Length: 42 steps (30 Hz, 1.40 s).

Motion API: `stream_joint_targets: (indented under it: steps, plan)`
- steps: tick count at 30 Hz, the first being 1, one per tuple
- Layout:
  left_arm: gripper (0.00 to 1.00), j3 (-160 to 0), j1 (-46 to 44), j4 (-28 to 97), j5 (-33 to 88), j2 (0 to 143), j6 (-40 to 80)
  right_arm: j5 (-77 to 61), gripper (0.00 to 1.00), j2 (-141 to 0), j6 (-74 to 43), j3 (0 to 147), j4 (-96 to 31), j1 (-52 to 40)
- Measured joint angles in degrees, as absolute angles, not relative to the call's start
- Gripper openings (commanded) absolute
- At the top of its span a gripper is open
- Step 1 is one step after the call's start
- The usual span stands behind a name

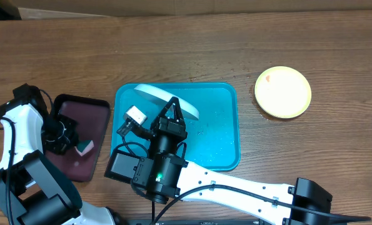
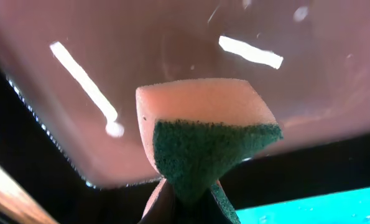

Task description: Clean dirty plates on tray and stack at the side

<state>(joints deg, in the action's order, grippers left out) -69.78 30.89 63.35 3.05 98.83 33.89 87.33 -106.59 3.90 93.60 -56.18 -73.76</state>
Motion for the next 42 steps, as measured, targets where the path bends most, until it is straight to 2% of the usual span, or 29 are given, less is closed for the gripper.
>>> stream_joint_targets:
  steps: [2, 3, 4, 6, 15, 22, 28, 32, 36, 42]
  plan:
    - [0.05, -69.8, 31.5, 62.5, 3.0, 98.8, 33.9, 87.0, 0.04, -106.6, 4.3, 93.6, -56.1, -73.8]
    - [0.17, -69.8, 32.0, 62.0, 3.1, 98.8, 33.9, 86.5, 0.04, -106.6, 4.3, 93.6, -56.1, -73.8]
    - [0.39, -69.8, 32.5, 61.5, 3.0, 98.8, 33.9, 85.7, 0.04, -106.6, 4.5, 93.6, -56.2, -73.8]
    - [1.0, -69.8, 33.7, 60.9, 3.1, 98.8, 33.6, 83.7, 0.04, -106.6, 4.5, 93.6, -56.1, -73.8]
    - [1.0, -69.8, 35.7, 60.6, 7.2, 98.8, 31.6, 80.1, 0.04, -106.6, 2.9, 93.6, -55.6, -73.8]
    - [1.0, -70.2, 35.7, 64.2, 14.2, 98.8, 24.1, 72.6, 0.04, -106.6, -9.2, 93.8, -60.7, -71.6]
    - [1.0, -70.8, 35.7, 65.2, 19.4, 93.1, 20.7, 61.7, 0.04, -104.7, -20.4, 94.0, -65.2, -62.2]
    - [1.0, -71.6, 35.6, 65.2, 21.1, 87.6, 20.3, 50.9, 0.04, -102.3, -23.6, 94.5, -65.6, -55.2]
    - [1.0, -72.1, 35.6, 65.1, 21.7, 86.4, 20.1, 30.2, 0.04, -101.4, -25.0, 94.8, -65.3, -46.9]
    - [1.0, -72.1, 35.2, 65.2, 22.1, 86.5, 19.4, -0.9, 0.04, -101.4, -25.8, 94.8, -65.2, -29.4]
